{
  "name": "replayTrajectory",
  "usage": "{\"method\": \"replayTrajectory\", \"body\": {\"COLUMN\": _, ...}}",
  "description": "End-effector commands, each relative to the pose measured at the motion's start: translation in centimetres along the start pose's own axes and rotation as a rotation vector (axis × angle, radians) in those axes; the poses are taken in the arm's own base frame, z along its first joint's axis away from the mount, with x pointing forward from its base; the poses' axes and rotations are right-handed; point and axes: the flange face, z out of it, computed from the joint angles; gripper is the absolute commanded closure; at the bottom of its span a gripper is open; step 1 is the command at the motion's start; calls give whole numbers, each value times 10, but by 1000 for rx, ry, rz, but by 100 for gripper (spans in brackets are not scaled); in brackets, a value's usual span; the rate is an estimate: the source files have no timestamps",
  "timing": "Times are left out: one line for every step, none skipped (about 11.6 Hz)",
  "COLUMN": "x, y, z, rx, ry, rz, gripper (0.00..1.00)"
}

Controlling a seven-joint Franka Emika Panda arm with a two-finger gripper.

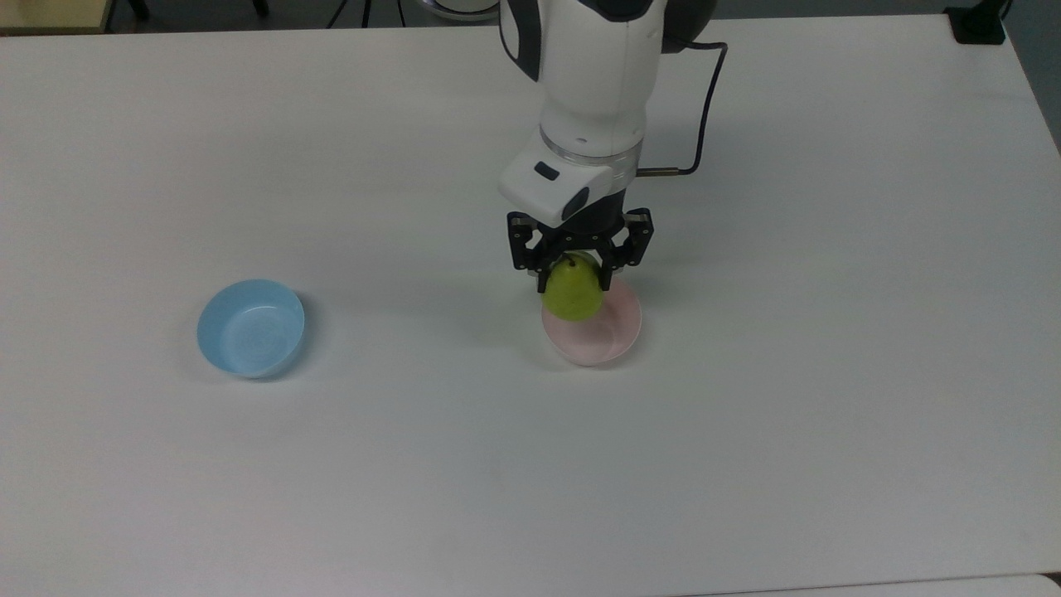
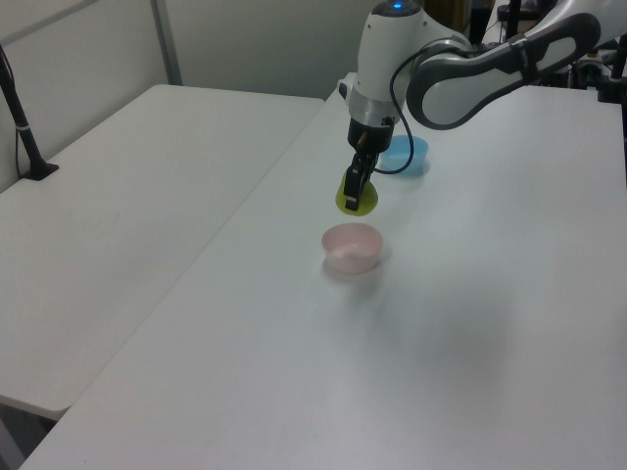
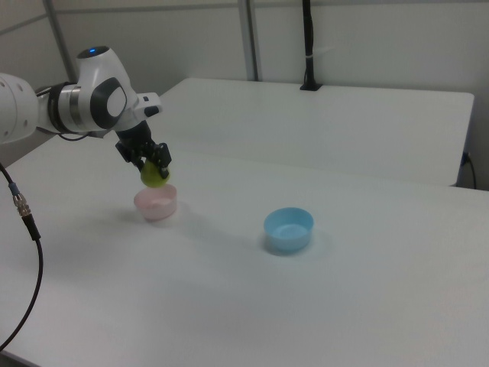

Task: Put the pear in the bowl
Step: 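Lift the pear and carry it over the pink bowl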

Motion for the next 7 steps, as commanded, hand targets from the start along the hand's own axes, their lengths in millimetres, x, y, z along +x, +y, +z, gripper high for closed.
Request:
{"method": "replayTrajectory", "body": {"x": -7, "y": -14, "z": 15, "rx": -18, "ry": -30, "rz": -9, "gripper": 66}}
{"method": "replayTrajectory", "body": {"x": -8, "y": -17, "z": 22, "rx": -18, "ry": -36, "rz": -13, "gripper": 66}}
{"method": "replayTrajectory", "body": {"x": -10, "y": -22, "z": 34, "rx": -20, "ry": -51, "rz": -21, "gripper": 65}}
{"method": "replayTrajectory", "body": {"x": -10, "y": -23, "z": 43, "rx": -19, "ry": -54, "rz": -24, "gripper": 65}}
{"method": "replayTrajectory", "body": {"x": -9, "y": -23, "z": 46, "rx": -15, "ry": -41, "rz": -26, "gripper": 64}}
{"method": "replayTrajectory", "body": {"x": -8, "y": -24, "z": 53, "rx": -13, "ry": -37, "rz": -29, "gripper": 64}}
{"method": "replayTrajectory", "body": {"x": -7, "y": -25, "z": 57, "rx": -9, "ry": -26, "rz": -32, "gripper": 64}}
